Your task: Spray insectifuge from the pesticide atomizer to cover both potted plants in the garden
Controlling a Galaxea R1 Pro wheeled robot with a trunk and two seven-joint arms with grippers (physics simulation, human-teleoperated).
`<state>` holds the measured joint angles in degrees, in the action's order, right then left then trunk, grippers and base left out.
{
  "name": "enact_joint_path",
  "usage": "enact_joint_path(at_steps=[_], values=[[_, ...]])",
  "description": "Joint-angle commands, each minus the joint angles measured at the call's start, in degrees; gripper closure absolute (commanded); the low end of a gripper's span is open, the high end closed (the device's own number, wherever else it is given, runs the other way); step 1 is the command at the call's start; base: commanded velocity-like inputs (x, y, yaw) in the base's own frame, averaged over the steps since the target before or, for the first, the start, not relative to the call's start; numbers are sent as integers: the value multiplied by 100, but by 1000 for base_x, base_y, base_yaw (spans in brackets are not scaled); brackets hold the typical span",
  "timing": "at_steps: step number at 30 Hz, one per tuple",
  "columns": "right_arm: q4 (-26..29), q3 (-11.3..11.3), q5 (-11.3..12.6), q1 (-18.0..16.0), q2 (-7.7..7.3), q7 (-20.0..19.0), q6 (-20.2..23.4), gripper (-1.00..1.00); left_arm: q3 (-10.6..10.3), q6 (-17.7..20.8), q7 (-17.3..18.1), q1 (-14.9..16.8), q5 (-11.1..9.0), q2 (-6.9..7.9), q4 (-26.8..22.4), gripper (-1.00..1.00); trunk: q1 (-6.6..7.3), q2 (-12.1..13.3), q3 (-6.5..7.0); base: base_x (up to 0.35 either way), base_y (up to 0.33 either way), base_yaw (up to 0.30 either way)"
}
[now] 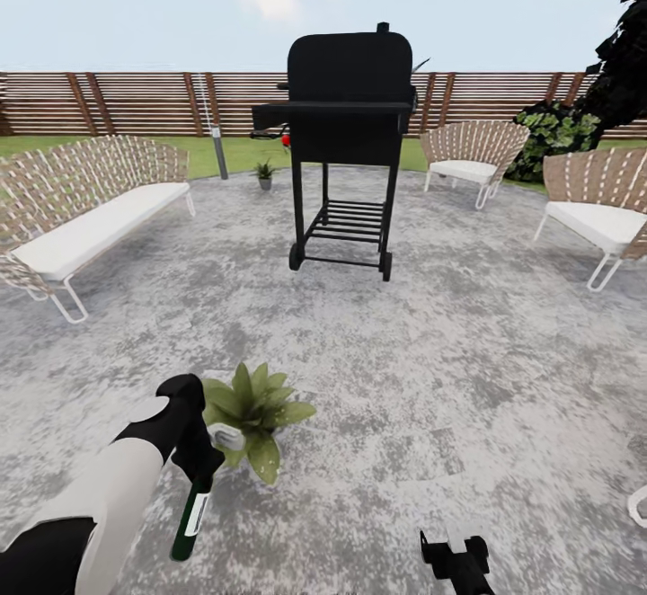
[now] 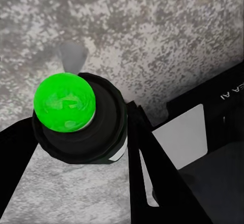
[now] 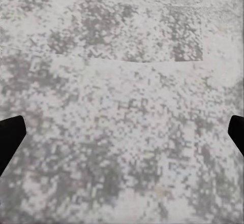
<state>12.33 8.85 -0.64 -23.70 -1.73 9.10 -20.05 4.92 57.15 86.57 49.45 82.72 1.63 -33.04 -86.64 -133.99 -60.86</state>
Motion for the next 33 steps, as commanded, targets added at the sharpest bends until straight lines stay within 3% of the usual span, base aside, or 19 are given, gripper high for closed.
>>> enact_joint_path(at_steps=[1, 11, 28, 33], values=[[-3, 48, -7, -3, -3, 48, -6, -100, 26, 62, 44, 3, 59, -10, -20, 100, 2, -2, -5, -28, -28, 240], [-3, 47, -7, -3, -3, 48, -7, -100, 43, 69, 4, 3, 60, -6, -17, 100, 2, -2, -5, -2, -4, 137], [-3, 47, -7, -3, -3, 48, -7, -100, 53, 76, -7, 8, 58, -323, -45, 100, 2, -2, -5, 64, -86, 1], [-3, 47, -7, -3, -3, 45, -7, -100, 52, 71, -2, 6, 60, -285, -45, 100, 2, -2, -5, 0, 0, 0]])
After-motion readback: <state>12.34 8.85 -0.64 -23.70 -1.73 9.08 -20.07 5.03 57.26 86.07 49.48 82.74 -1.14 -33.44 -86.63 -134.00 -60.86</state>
